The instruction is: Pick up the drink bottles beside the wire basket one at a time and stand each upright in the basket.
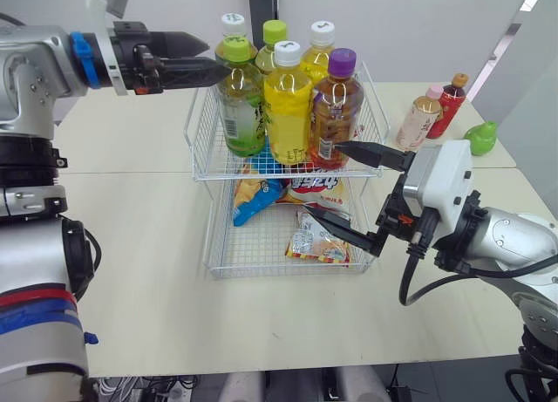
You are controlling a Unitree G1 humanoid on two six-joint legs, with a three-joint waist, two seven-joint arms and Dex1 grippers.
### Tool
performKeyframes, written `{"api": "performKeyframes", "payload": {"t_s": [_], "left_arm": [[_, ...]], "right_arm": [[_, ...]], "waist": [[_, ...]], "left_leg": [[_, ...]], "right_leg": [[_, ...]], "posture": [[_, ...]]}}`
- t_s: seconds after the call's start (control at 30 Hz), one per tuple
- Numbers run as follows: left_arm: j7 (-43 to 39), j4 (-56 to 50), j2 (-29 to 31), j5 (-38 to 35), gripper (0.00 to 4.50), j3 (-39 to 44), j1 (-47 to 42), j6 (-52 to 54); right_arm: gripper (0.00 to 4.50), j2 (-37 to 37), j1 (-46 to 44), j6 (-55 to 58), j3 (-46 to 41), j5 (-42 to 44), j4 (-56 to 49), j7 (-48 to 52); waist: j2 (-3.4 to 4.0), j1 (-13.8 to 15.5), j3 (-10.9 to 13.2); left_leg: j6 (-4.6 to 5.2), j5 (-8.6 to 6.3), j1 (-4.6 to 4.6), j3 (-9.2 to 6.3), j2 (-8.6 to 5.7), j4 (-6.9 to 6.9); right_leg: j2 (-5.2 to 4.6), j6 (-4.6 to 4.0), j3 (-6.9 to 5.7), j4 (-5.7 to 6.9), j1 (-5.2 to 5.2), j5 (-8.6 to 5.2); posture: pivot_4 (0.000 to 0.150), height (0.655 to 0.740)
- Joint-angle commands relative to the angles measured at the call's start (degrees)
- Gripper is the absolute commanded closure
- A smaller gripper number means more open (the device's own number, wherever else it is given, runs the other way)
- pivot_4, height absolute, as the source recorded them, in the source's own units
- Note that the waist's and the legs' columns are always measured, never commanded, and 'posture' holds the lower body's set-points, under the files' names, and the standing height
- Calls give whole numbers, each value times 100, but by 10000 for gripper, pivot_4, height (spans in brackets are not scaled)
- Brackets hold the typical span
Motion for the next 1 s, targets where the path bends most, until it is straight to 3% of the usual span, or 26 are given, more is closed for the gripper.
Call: {"api": "performKeyframes", "payload": {"t_s": [0.03,0.47,0.6,0.77,1.0], "left_arm": [[-127,-40,235,-63,339,221,-222,-57],[-123,-186,649,-132,339,466,-150,18],[90,-271,909,-275,339,916,44,109],[438,-372,1291,-433,339,1457,483,351],[1109,-572,1379,-93,339,1963,1812,-449]], "right_arm": [[0,-11,-86,-163,-110,-92,-33,9],[0,-159,-41,-150,-147,-301,63,131],[0,-1662,-543,257,-2356,1114,1331,1574],[0,-2344,-466,282,-2952,1380,2041,2115],[0,-2488,-11,-430,-2973,590,2884,2647]], "waist": [[0,-3,0],[0,-6,0],[25,12,17],[22,0,12],[26,2,9]], "left_leg": [[0,0,0,0,0,0],[0,0,0,0,1,0],[1,0,-2,8,-8,7],[3,-2,4,1,14,-7],[3,-2,8,15,6,4]], "right_leg": [[0,0,0,0,0,0],[0,0,0,0,0,0],[-7,1,4,-1,0,0],[8,-5,-5,-8,5,-3],[0,-5,9,8,4,-3]], "posture": [[1500,7400],[1500,7400],[1500,7400],[1500,7400],[1500,7400]]}}
